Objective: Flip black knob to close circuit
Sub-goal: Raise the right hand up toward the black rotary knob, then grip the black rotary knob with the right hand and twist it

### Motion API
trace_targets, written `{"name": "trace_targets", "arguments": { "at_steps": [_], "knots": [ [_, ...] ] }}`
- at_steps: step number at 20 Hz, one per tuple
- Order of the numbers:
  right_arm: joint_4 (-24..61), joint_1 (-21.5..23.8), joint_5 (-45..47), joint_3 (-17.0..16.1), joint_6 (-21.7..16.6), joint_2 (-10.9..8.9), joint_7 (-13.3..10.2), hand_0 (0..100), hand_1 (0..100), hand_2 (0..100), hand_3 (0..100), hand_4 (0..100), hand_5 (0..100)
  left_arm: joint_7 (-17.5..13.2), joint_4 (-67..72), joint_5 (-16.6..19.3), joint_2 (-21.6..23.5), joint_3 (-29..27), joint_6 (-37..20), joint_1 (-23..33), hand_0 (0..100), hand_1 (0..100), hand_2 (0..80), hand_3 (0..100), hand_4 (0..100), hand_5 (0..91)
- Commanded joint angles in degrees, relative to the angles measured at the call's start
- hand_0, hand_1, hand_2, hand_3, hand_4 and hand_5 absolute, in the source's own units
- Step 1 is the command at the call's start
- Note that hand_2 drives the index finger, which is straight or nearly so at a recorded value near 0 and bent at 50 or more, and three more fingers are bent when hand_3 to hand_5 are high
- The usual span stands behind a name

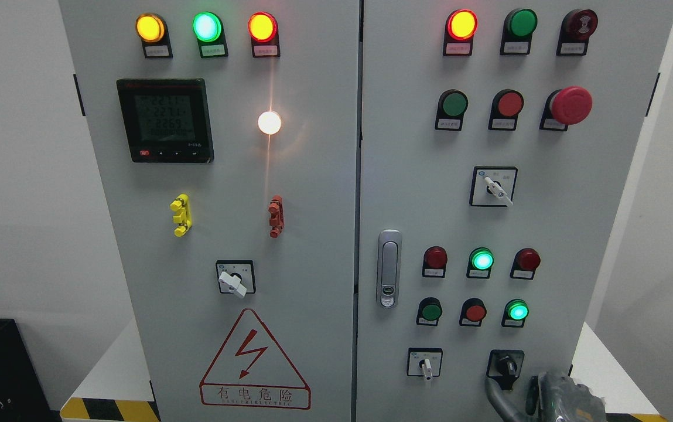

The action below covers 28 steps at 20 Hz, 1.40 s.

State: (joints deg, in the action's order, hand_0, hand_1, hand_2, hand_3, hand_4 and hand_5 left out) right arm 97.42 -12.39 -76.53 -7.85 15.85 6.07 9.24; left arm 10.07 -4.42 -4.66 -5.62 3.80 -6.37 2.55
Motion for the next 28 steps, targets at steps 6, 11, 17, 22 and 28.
{"name": "trace_targets", "arguments": {
  "at_steps": [6,11,17,22,28],
  "knots": [
    [-0.83,-0.53,-1.08,-0.85,0.68,0.17,-0.01,0,12,79,94,78,69,-0.05,0.03,0.00,0.00,-0.02,-0.04,0.00,12,56,0.0,0,0,0.0],
    [-0.65,-0.53,-0.99,-1.38,0.76,0.17,-0.01,0,12,79,94,78,69,-0.05,0.03,0.00,0.00,0.06,-0.04,0.00,12,56,0.0,0,0,0.0],
    [-0.39,-0.62,-0.46,-1.55,0.85,0.08,0.34,0,7,79,94,78,69,-0.05,-0.06,0.00,0.00,-0.02,-0.04,0.00,12,56,0.0,0,0,0.0],
    [-0.21,-0.62,-0.29,-2.61,0.77,0.17,0.34,0,6,79,94,79,69,-0.05,-0.06,0.00,0.00,-0.02,-0.04,0.00,12,56,0.0,0,0,0.0],
    [-0.21,-0.62,-0.11,-2.96,0.76,0.08,0.34,0,6,79,94,79,69,0.04,0.03,0.00,0.00,-0.02,-0.04,0.00,12,56,0.0,0,0,0.0]
  ]
}}
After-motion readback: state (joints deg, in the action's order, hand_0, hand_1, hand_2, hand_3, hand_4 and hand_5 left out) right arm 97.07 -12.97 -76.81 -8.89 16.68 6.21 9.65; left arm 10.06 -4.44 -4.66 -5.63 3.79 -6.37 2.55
